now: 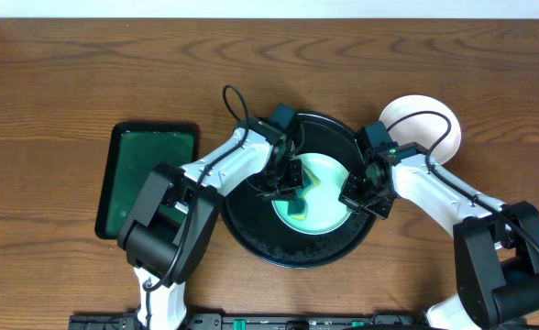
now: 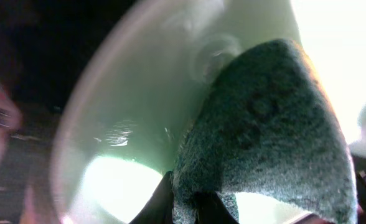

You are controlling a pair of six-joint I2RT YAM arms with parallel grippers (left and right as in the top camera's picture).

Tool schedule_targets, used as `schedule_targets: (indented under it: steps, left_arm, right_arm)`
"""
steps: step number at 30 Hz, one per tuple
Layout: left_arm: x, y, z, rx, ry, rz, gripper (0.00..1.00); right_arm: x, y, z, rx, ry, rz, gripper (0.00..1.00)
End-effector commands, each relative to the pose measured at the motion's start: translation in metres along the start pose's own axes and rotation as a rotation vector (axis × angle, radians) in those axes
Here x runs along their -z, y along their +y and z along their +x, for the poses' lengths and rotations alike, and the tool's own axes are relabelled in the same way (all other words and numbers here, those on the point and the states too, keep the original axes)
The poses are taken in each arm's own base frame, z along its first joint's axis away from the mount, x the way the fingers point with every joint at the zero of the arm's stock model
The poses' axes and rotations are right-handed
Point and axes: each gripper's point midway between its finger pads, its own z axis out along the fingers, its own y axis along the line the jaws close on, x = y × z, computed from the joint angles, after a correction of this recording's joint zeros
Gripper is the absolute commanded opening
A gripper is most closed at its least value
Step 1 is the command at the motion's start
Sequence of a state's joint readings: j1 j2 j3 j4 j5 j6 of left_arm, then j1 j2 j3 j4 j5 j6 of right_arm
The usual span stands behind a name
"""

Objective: Clean dirty plates on tray and stack at the side
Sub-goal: 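Scrub the pale plate with the sponge while right gripper holds its rim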

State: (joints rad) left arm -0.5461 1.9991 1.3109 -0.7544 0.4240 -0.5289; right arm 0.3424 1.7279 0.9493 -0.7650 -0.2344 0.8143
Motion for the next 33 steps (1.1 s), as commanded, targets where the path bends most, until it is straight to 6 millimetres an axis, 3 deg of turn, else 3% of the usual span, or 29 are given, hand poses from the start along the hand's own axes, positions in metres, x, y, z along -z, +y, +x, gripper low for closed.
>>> schedule_targets:
  steps: [1,6,10,16,23,28,33]
  left_arm:
    - [0.013,0.049,-0.05,0.005,-0.203,-0.258,0.07]
    - [0.039,0.046,-0.066,-0.006,-0.27,-0.321,0.07]
    - [0.045,0.044,-0.066,-0.023,-0.265,-0.329,0.07]
    - [0.038,0.046,-0.03,-0.079,-0.133,-0.382,0.07]
    - [0.016,0.002,0.019,-0.307,0.026,-0.292,0.07]
    - [0.007,-0.031,0.03,-0.389,0.043,-0.159,0.07]
    - [0.019,-0.02,0.014,-0.301,0.011,-0.151,0.07]
  right_arm:
    - [-0.006,-0.022,-0.01,-0.021,-0.032,0.088,0.01]
    - [-0.006,-0.022,-0.01,-0.016,-0.032,0.088,0.01]
    - [-0.006,-0.022,-0.01,-0.004,-0.032,0.089,0.01]
    - [-0.006,-0.022,-0.01,-0.003,-0.032,0.088,0.01]
    - [-0.006,-0.022,-0.01,-0.003,-0.032,0.088,0.01]
    - [-0.006,-0.023,-0.009,-0.004,-0.027,0.093,0.01]
    - [-0.005,-0.024,-0.007,-0.006,-0.019,0.1,0.01]
